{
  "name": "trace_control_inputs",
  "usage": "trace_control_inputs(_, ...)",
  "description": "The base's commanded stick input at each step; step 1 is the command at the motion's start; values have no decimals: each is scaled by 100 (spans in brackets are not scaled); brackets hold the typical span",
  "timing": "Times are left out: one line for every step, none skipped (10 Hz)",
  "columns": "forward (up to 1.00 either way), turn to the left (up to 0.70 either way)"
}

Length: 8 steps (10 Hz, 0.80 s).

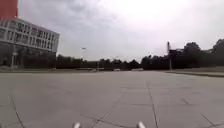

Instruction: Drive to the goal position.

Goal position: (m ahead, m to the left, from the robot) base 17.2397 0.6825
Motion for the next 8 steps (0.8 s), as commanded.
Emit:
trace_control_inputs(50, 0)
trace_control_inputs(50, 0)
trace_control_inputs(50, 0)
trace_control_inputs(50, 0)
trace_control_inputs(50, 0)
trace_control_inputs(50, 0)
trace_control_inputs(50, 0)
trace_control_inputs(50, 0)
